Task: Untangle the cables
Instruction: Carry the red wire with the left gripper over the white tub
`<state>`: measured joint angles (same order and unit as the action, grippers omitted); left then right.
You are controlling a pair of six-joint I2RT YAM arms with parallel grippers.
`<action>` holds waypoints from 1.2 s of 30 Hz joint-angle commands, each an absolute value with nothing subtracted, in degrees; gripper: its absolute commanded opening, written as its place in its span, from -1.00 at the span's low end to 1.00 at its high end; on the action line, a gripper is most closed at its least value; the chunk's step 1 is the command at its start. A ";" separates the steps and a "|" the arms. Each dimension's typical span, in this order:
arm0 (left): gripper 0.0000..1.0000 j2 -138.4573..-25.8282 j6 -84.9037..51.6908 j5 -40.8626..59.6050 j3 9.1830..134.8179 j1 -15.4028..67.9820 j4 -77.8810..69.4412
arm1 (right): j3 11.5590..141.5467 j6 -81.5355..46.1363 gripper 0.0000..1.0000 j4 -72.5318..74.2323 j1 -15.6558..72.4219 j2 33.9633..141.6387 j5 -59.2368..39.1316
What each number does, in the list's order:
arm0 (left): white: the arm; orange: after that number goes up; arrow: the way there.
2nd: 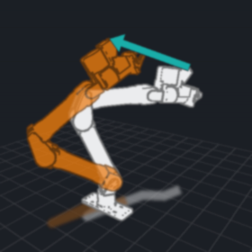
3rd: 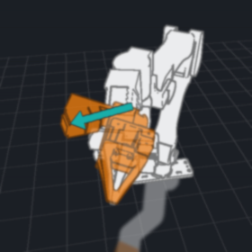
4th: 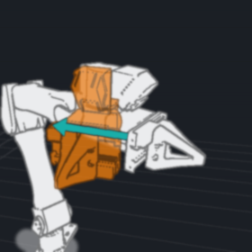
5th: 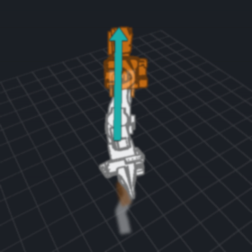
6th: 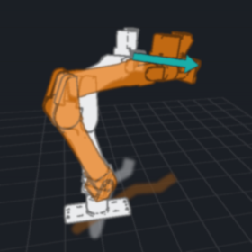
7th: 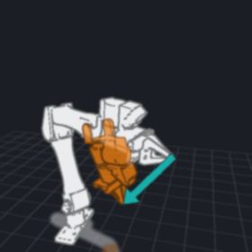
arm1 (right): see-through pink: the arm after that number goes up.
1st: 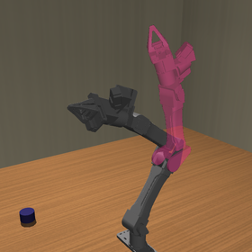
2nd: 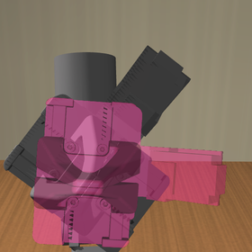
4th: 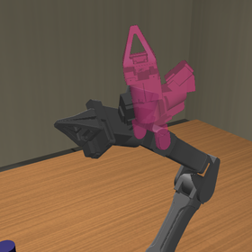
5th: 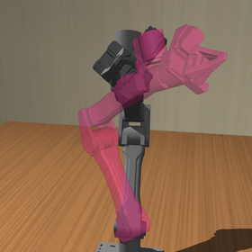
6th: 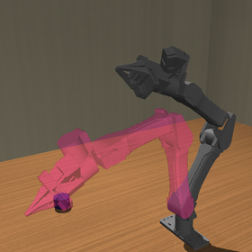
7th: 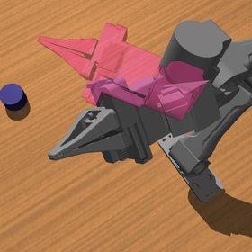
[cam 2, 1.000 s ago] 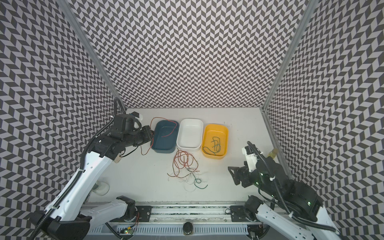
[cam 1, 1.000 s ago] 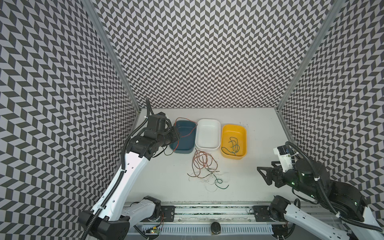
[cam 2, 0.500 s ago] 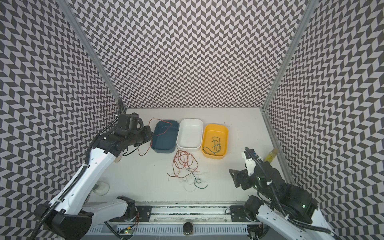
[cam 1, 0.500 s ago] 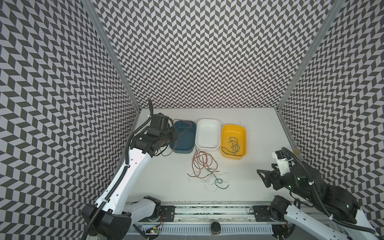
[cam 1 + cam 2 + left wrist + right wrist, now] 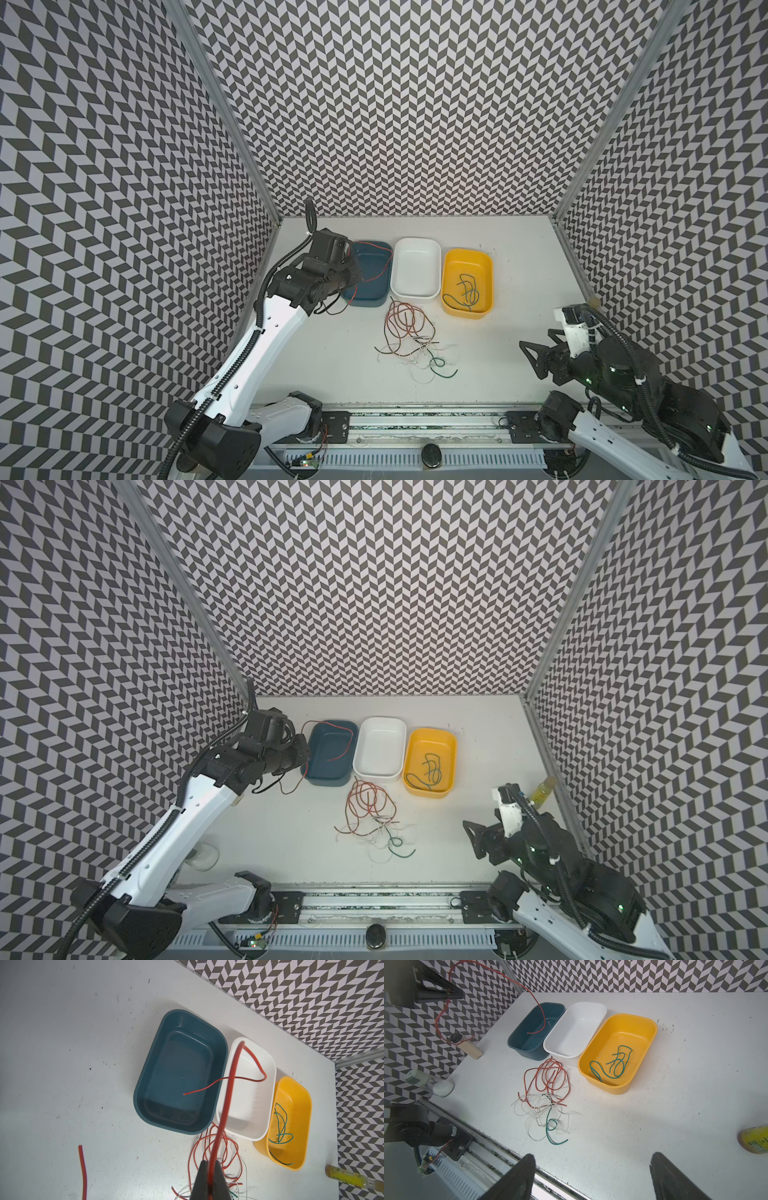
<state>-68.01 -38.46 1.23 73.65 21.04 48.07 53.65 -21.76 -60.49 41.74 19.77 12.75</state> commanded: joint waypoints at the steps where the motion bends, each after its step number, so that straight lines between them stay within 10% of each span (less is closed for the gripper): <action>1: -1.00 -68.00 -39.91 -1.78 75.08 22.74 48.60 | 53.18 -21.97 0.73 -58.35 41.48 18.81 13.97; 36: -1.00 -86.63 -43.28 -2.93 89.07 37.52 45.88 | 52.19 -22.10 0.73 -57.74 40.86 16.11 14.06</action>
